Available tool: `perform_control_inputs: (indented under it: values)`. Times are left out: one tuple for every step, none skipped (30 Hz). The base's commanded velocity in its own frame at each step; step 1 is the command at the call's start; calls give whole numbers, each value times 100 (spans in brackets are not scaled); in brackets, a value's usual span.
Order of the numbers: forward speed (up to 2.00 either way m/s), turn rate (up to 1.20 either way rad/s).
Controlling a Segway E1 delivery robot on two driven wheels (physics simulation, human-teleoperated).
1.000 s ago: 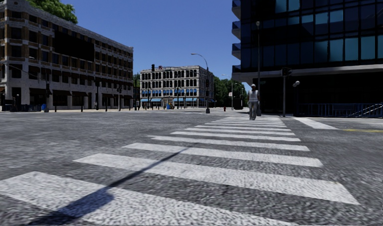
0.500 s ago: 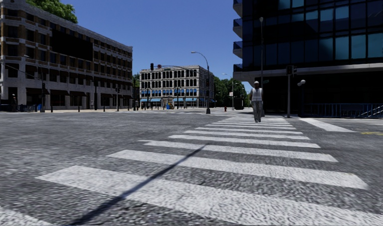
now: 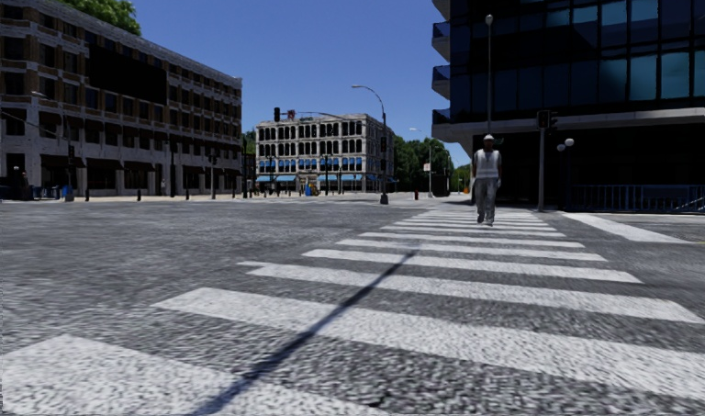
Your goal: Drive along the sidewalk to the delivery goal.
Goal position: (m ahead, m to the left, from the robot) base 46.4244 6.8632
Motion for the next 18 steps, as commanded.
perform_control_inputs:
  values:
    - [132,0]
    - [132,0]
    - [132,0]
    - [132,0]
    - [132,0]
    - [132,0]
    - [132,0]
    - [132,0]
    - [132,0]
    - [132,0]
    - [132,0]
    - [132,0]
    - [132,0]
    - [132,0]
    - [132,0]
    - [132,0]
    - [132,0]
    - [132,0]
